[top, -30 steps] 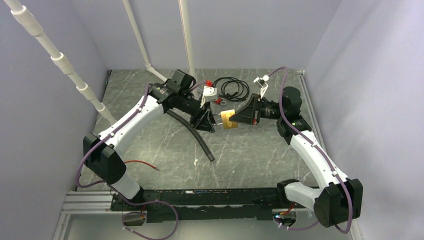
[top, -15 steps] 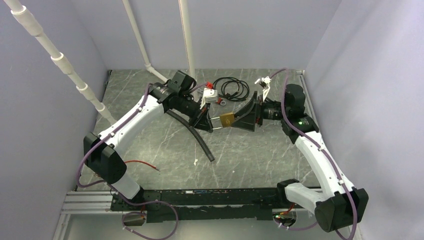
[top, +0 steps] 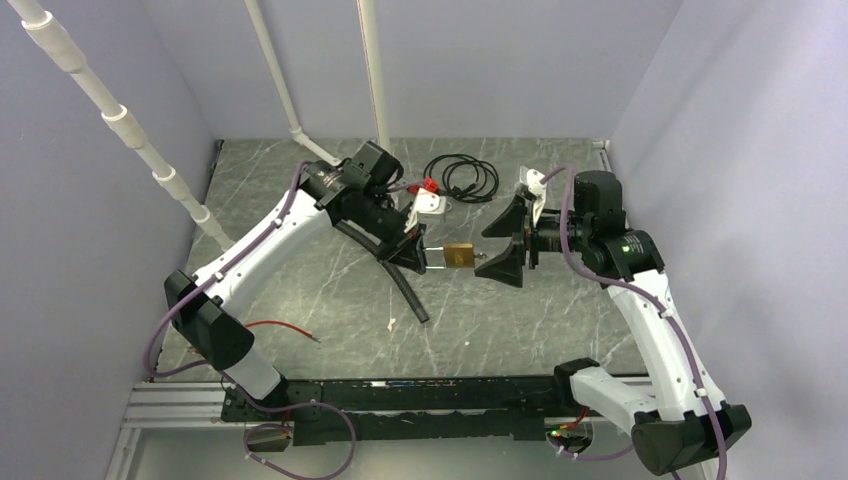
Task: Lock with the key
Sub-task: Pick up the lock from the corner of the board.
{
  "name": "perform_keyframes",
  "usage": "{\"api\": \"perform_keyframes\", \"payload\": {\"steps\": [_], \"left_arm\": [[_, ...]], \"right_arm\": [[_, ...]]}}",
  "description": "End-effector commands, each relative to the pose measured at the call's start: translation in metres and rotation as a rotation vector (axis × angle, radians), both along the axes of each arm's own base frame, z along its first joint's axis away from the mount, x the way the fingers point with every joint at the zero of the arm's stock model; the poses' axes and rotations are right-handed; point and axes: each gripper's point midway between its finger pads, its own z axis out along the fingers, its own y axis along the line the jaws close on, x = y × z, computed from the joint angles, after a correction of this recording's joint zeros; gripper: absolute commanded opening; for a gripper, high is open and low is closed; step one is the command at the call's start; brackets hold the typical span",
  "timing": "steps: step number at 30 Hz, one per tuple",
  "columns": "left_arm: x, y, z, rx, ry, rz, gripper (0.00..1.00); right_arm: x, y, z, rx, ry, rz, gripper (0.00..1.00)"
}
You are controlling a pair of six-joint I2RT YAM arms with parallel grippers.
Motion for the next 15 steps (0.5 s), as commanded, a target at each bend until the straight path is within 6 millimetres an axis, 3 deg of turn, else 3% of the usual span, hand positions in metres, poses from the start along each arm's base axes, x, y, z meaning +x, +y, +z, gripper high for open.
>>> {"api": "perform_keyframes", "payload": {"steps": [1,6,15], "left_arm": [[-0.007,-0.01,0.029,-0.097,-0.125,-0.09,0.0],[-0.013,-0.019,0.032,-0.097,-0.147,-0.112,0.0],[-0.007,-0.025,0.035,-0.102,-0.162,-0.093,0.0]], "right_arm": [[-0.019,-0.004,0.015,-0.02,-0.204,0.114,1.0],[-0.016,0.001,0.011,-0.024,-0.14,0.138,0.99],[-0.02,0.015,-0.008,-0.099,-0.114,0.227,0.85]]}}
